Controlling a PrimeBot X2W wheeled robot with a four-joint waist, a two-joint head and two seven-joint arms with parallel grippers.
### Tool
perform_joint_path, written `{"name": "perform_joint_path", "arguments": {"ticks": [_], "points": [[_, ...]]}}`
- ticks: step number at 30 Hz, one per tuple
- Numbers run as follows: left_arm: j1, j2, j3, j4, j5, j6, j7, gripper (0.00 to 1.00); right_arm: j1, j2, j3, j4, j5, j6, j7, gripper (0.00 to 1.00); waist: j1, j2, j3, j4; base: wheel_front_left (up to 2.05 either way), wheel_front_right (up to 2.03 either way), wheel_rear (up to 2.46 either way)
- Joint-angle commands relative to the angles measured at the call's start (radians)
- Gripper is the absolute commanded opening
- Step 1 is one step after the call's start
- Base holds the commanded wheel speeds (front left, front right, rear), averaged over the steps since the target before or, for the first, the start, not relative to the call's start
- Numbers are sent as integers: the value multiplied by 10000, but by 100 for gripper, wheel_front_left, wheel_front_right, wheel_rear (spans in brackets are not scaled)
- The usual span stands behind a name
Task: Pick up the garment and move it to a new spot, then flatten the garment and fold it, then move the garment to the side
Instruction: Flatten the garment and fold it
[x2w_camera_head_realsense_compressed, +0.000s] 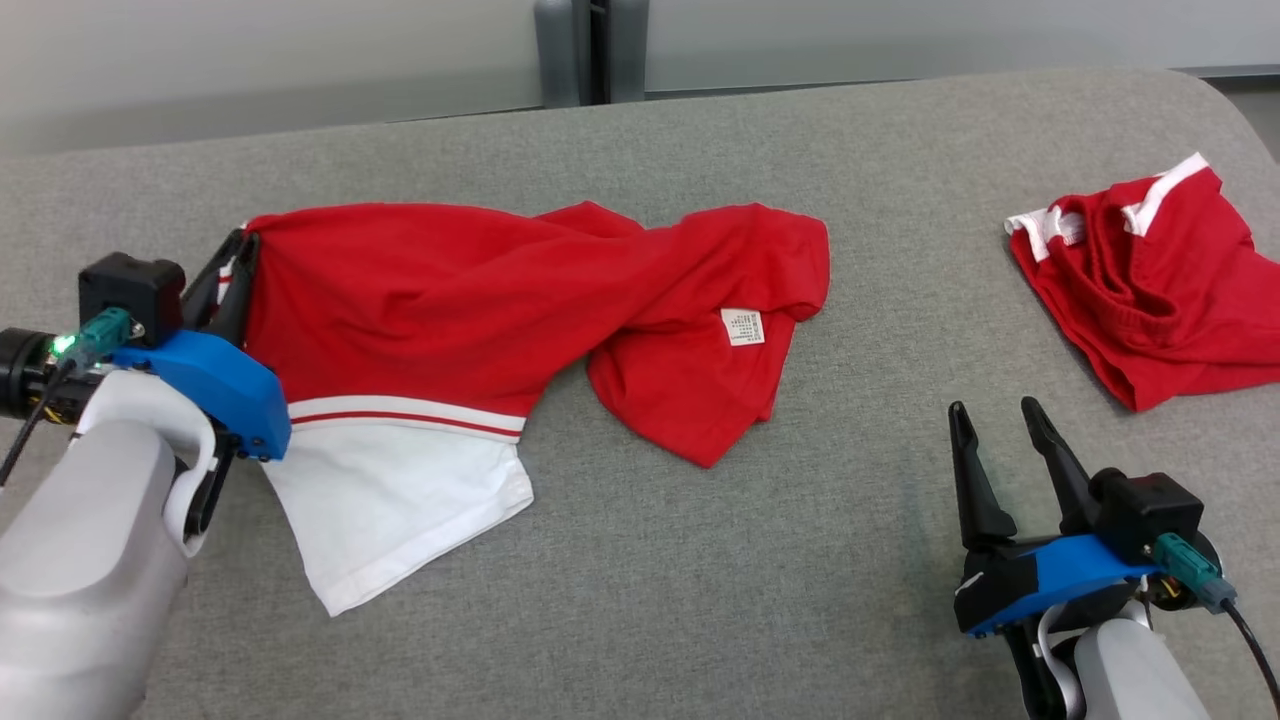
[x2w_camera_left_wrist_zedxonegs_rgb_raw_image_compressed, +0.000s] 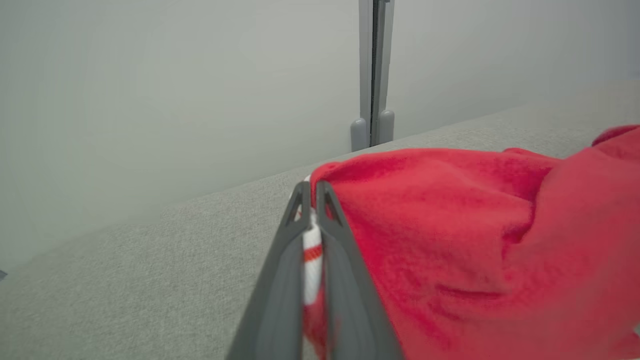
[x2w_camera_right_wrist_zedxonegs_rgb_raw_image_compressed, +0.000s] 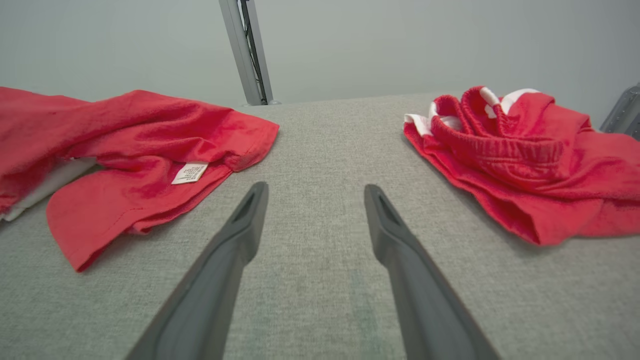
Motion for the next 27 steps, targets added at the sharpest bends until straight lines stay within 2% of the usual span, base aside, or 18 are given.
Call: {"name": "perform_joint_path", "arguments": {"ticks": [1, 3, 4, 5, 6, 7, 12, 16, 20, 22, 27], "points": [[-256, -23, 87, 352, -154, -67, 120, 0, -151, -15, 25, -13, -20, 1, -51, 100, 0, -1, 77, -76, 0, 0, 0], [-438, -106, 148, 783, -277, -120, 223, 0, -211, -13, 48, -8, -34, 1, -51, 100, 0, -1, 141, -146, 0, 0, 0], [-506, -132, 157, 976, -312, -124, 195, 14, -215, -13, 59, -4, -32, 1, -51, 100, 0, -1, 163, -175, 0, 0, 0], [-538, -200, 189, 1167, -375, -140, 141, 39, -220, -13, 69, 9, -28, 1, -51, 100, 0, -1, 172, -196, 0, 0, 0], [-546, -254, 204, 1317, -422, -157, 35, 86, -236, -15, 76, 17, -24, 1, -51, 100, 0, -1, 171, -210, 0, 0, 0], [-546, -323, 235, 1467, -485, -169, -70, 100, -250, -15, 74, 26, -19, 1, -51, 100, 0, -1, 160, -214, 0, 0, 0], [-302, -570, 289, 1770, -503, -246, -608, 100, -141, -13, -23, 74, -63, 1, -51, 100, 0, -1, -90, -59, 0, 0, 0], [184, -768, 482, 1272, -479, -318, -789, 100, 54, -13, -103, 105, -111, 1, -51, 100, 0, -1, -478, 193, 0, 0, 0], [1376, -994, 1205, -267, -379, -2, -796, 100, 58, -13, -189, 179, -241, 1, -53, 100, 0, -1, -818, 531, 0, 0, 0], [2460, -1273, 1648, -1530, -132, 216, -799, 100, -160, -12, -233, 353, -487, 1, -51, 100, 0, -1, -926, 840, 0, 0, 0], [4036, -1841, 2151, -2973, 278, 482, -803, 100, -842, -15, -389, 1038, -1092, 1, 26, 100, 0, -1, -838, 1367, 0, 0, 0]]}}
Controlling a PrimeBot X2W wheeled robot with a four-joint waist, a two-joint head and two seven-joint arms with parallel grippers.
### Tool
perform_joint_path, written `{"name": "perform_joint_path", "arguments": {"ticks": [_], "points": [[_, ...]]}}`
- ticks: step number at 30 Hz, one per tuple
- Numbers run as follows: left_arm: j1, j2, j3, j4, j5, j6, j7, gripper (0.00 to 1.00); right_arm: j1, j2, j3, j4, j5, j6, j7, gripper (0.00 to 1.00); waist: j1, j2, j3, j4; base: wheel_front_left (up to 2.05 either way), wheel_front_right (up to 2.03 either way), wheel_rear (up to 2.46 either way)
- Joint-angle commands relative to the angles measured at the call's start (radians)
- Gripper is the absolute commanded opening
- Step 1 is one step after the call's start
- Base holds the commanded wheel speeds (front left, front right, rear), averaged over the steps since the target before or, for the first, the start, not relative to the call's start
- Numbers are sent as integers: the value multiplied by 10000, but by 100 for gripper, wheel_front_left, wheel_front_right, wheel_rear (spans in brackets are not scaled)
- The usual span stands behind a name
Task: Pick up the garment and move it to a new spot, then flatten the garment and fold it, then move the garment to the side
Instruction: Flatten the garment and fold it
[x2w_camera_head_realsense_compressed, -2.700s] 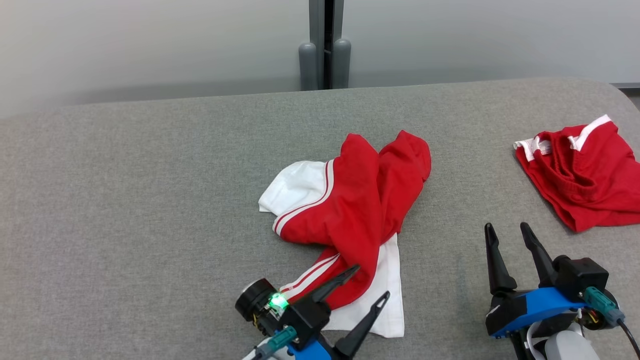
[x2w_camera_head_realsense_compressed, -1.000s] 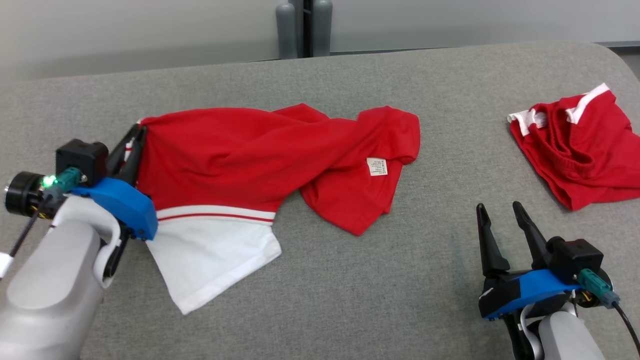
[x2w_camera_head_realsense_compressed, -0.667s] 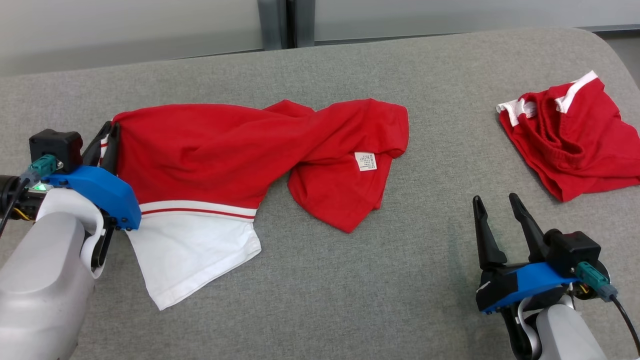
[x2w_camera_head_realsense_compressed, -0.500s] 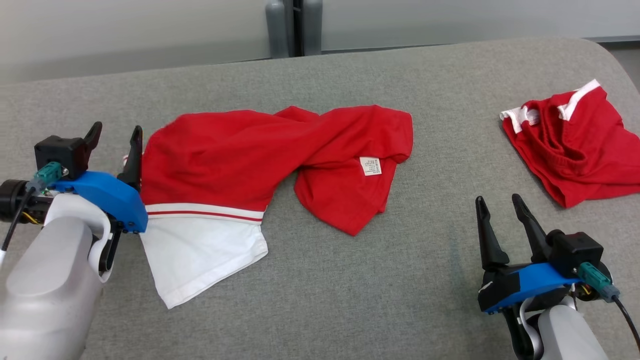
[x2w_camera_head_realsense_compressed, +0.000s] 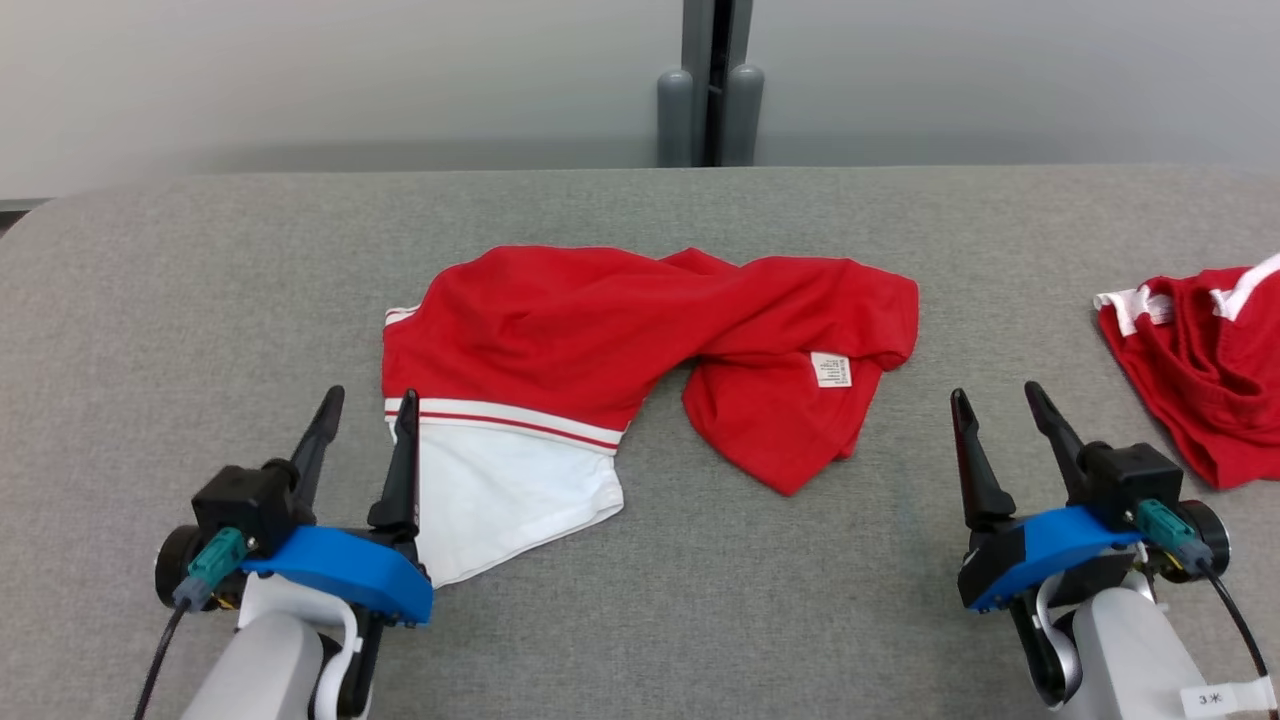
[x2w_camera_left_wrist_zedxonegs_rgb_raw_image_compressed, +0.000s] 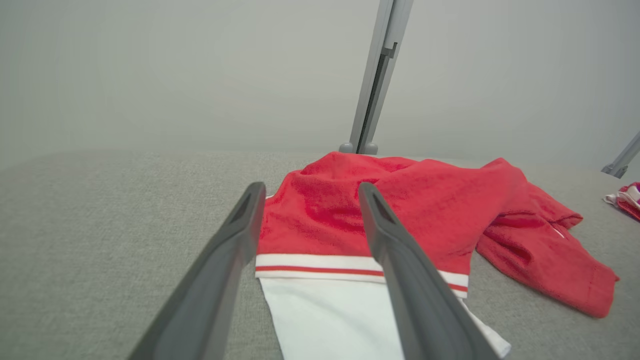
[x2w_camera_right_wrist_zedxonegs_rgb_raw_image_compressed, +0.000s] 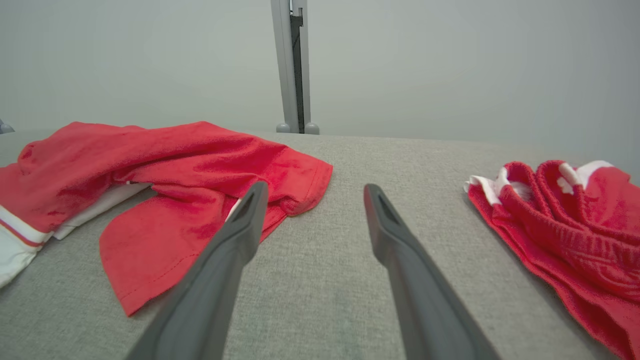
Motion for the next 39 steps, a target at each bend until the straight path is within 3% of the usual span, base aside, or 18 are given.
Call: {"name": "perform_joint_path", "arguments": {"ticks": [1, 10, 21, 23, 25, 26, 34, 39], "points": [[449, -249, 248, -445, 112, 127, -42, 100, -428, -18, -140, 337, -352, 1, 65, 100, 0, 0, 170, 293, 0, 0, 0], [1292, -1185, 1058, -1503, 501, 157, -42, 100, -2005, -41, -1007, 2286, -1893, 1, 567, 100, 0, 0, 641, 1058, 0, 0, 0], [1254, -1505, 1494, -1530, 1242, -154, -36, 100, -3416, -186, -2955, 4290, -3713, -1, 384, 100, 0, 0, 1139, 1706, 0, 0, 0], [1264, -1549, 1575, -1504, 1308, -204, -36, 100, -3575, -199, -3137, 4489, -3945, -1, 307, 49, 0, 0, 1195, 1715, 0, 0, 0], [1259, -1560, 1671, -1478, 1371, -237, -36, 100, -3745, -214, -3285, 4656, -4147, -1, 230, 27, 0, 0, 1242, 1705, 0, 0, 0], [1252, -1561, 1712, -1466, 1414, -277, -36, 100, -3837, -234, -3355, 4678, -4235, -1, 172, 2, 0, 0, 1263, 1689, 0, 0, 0], [1275, -1687, 1879, -1319, 1665, -385, -37, 100, -3901, -113, -3349, 4424, -4405, -1, -50, 0, 0, 0, 1182, 1283, 0, 0, 0], [1461, -1808, 1994, -1244, 1752, -463, -37, 100, -2898, -60, -2790, 3097, -4064, -1, -54, 0, 0, 0, 929, 882, 0, 0, 0]]}}
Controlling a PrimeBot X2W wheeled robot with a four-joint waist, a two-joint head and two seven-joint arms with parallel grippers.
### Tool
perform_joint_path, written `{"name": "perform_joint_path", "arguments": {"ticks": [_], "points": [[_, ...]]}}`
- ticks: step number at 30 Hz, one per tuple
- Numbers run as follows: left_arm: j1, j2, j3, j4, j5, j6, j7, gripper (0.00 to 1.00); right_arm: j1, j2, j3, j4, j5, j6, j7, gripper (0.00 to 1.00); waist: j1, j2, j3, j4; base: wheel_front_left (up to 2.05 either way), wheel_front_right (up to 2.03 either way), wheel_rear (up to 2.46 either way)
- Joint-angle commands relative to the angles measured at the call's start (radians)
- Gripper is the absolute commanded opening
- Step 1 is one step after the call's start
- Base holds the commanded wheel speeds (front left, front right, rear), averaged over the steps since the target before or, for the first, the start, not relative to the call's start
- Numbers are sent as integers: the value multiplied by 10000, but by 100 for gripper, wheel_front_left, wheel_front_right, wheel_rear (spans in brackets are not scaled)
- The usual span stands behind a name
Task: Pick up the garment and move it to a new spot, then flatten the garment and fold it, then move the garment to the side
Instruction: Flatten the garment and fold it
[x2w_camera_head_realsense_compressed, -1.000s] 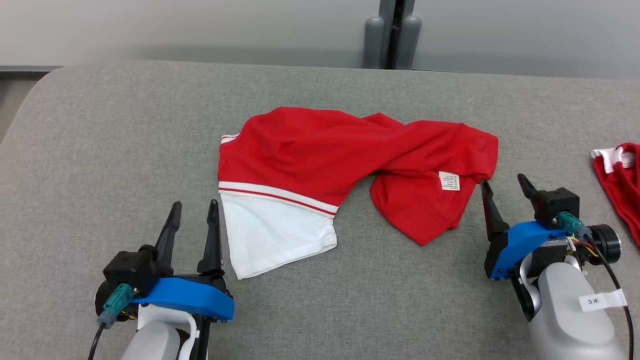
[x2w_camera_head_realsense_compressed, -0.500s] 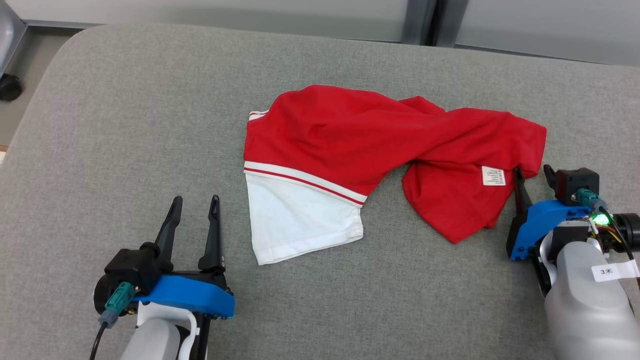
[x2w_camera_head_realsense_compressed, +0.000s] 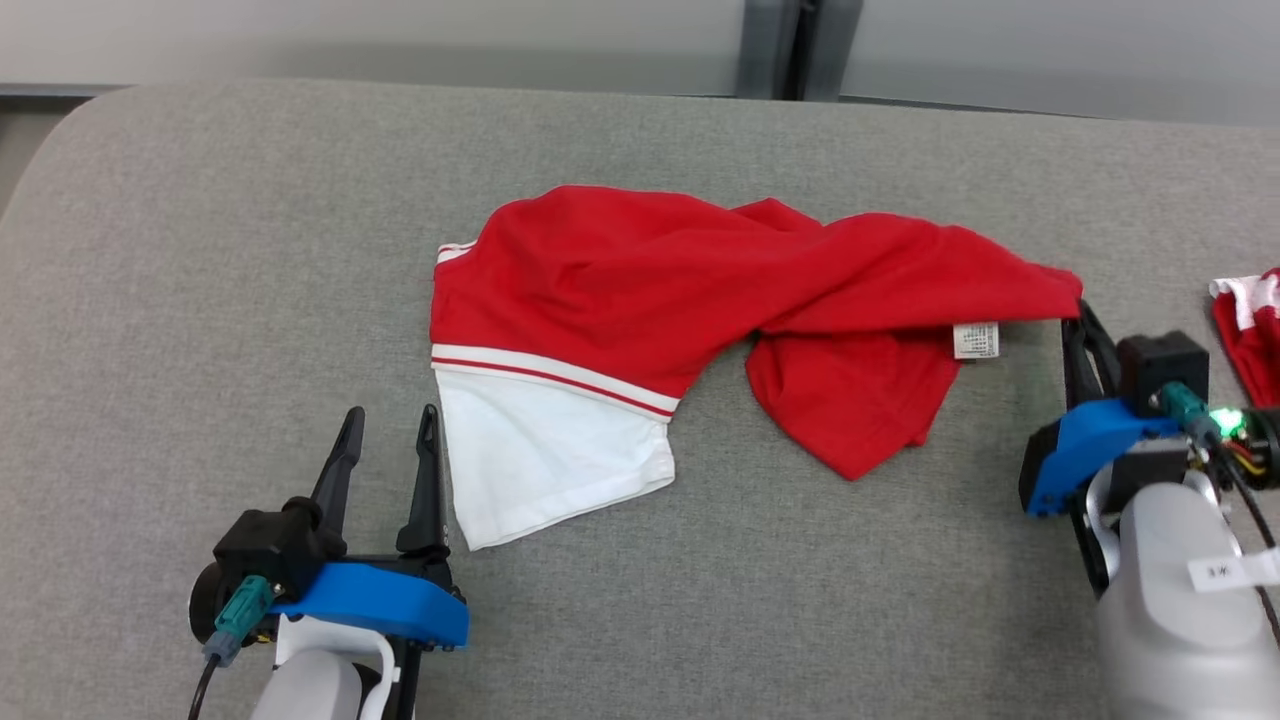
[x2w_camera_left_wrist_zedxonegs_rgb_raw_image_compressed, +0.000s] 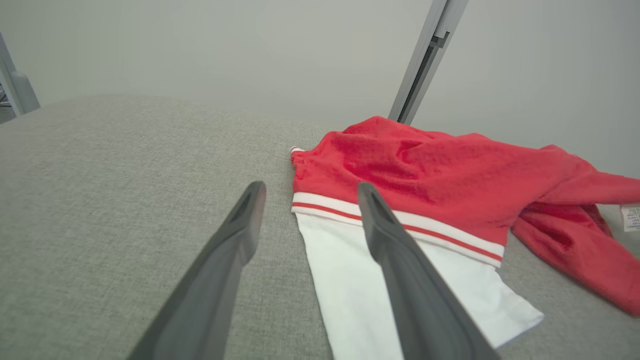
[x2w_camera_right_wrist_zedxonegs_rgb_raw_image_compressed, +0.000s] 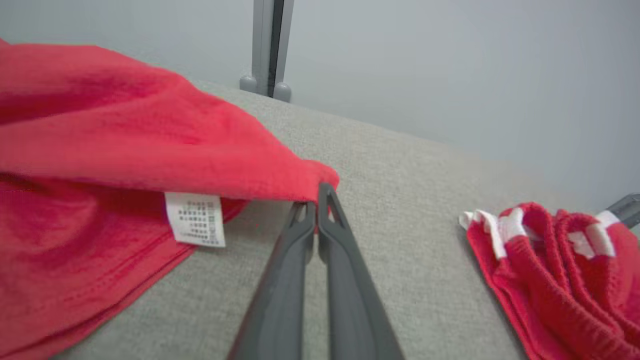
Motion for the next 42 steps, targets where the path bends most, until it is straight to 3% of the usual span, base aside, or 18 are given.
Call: {"name": "perform_joint_path", "arguments": {"ticks": [1, 7, 13, 14, 15, 16, 17, 27, 42], "points": [[107, -38, 80, 27, 72, -52, -27, 100, 565, 13, 147, -328, 76, -3, -38, 0, 0, -1, -178, -227, 0, 0, 0], [239, -93, 178, 54, 158, -122, -27, 100, 2203, -251, 365, -1834, -318, -3, -30, 0, 0, -1, -372, -687, 0, 0, 0], [156, -110, 190, 97, 268, -203, -27, 100, 3118, -240, 226, -2225, -308, -3, 291, 0, 0, -1, -339, -839, 0, 0, 0], [132, -119, 193, 106, 262, -221, -27, 100, 3204, -204, 186, -2200, -269, -3, 281, 16, 0, -1, -340, -839, 0, 0, 0], [122, -125, 193, 122, 278, -230, -27, 100, 3290, -171, 147, -2157, -222, -3, 272, 43, 0, -1, -348, -838, 0, 0, 0], [127, -128, 188, 135, 299, -233, -27, 100, 3367, -137, 124, -2095, -131, -3, 243, 97, 0, -1, -361, -834, 0, 0, 0], [141, -127, 190, 156, 314, -236, -27, 100, 3418, -97, 110, -2072, -75, -3, 221, 100, 0, -1, -384, -832, 0, 0, 0], [490, -171, 267, 133, 441, -309, -27, 100, 4083, 70, 307, -2223, 995, -3, 2, 100, 0, -1, -894, -978, 0, 0, 0], [1110, -293, 48, 438, 334, -241, -11, 100, 4787, 69, 1996, -3993, 3844, -3, -40, 100, 0, -1, -2046, -822, 0, 0, 0]]}}
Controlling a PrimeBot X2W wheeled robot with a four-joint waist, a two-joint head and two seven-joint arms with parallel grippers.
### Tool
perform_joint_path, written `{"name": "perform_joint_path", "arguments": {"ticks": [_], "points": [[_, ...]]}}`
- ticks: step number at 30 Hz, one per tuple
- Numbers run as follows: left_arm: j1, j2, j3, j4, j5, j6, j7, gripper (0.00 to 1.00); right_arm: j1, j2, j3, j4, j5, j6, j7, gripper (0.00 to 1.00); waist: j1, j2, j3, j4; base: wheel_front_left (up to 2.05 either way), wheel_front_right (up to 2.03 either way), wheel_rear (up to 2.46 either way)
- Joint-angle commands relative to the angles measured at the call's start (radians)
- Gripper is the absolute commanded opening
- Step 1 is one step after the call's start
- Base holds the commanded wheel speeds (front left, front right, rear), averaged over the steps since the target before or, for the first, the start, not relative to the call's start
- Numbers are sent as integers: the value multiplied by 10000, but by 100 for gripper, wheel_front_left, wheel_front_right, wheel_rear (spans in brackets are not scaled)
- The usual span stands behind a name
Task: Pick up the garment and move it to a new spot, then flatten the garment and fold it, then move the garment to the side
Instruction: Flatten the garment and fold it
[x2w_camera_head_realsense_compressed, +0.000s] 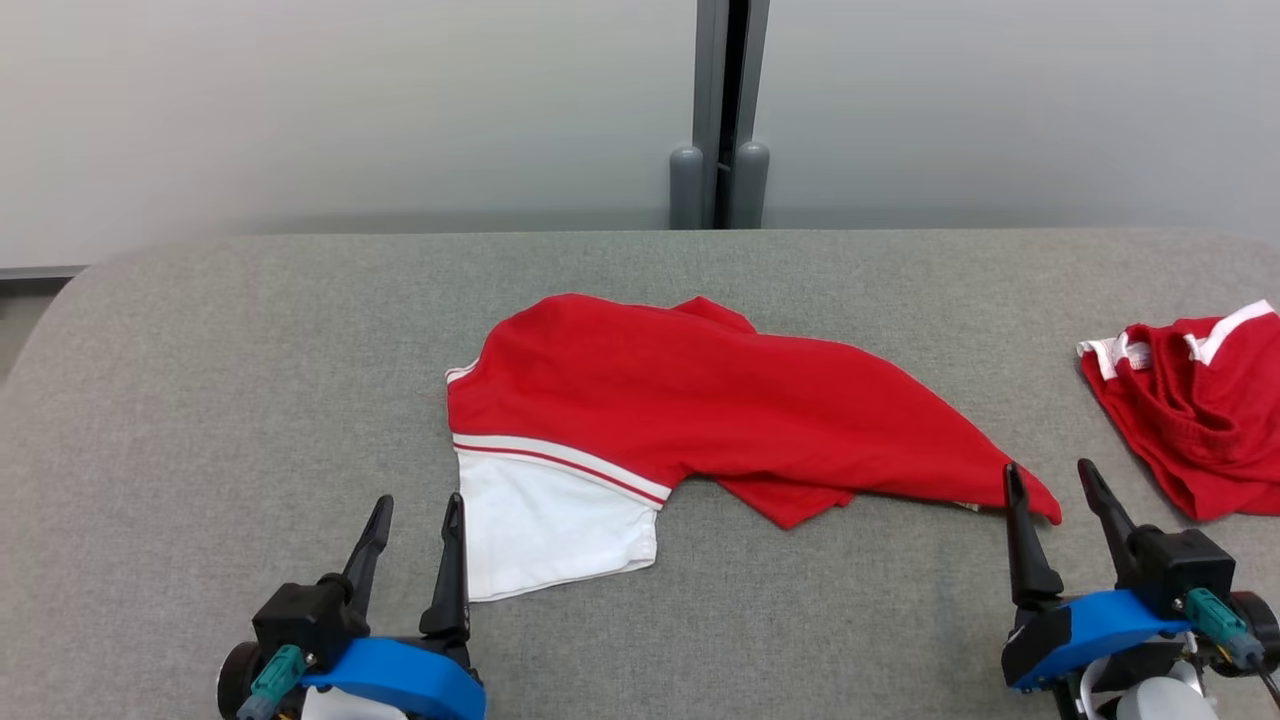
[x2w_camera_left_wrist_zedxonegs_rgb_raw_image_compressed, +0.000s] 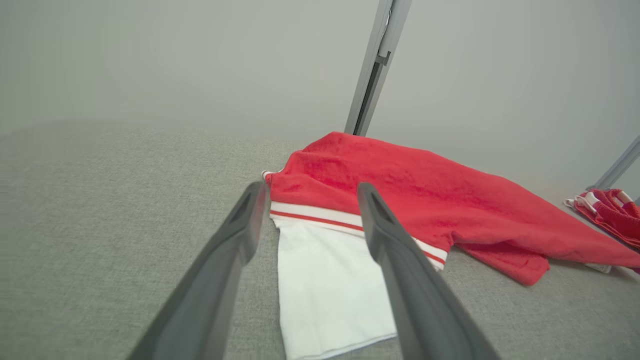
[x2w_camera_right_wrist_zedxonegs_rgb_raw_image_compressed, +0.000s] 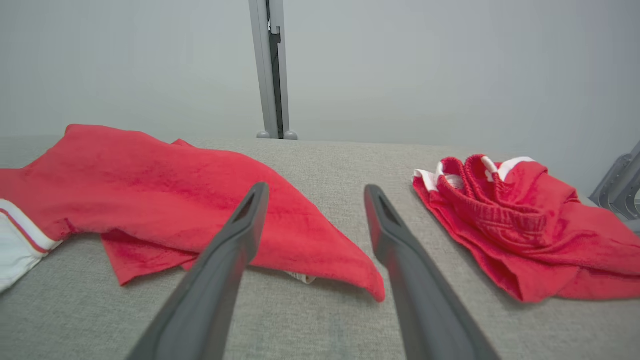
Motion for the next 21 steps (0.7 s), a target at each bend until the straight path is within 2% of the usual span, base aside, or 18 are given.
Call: {"name": "perform_joint_path", "arguments": {"ticks": [1, 13, 21], "points": [[128, -14, 33, 51, -52, 69, -12, 100, 231, -5, 98, -82, 312, -3, -45, 100, 1, -1, -118, 47, 0, 0, 0], [475, -86, 67, 347, -267, 319, -18, 100, 549, -9, 827, 30, 1232, -1, -52, 100, 1, -1, -465, 136, 0, 0, 0], [462, -81, 32, 475, -302, 415, -22, 100, 588, -10, 1214, 63, 1424, -1, -51, 100, 1, -1, -501, 110, 0, 0, 0]]}}
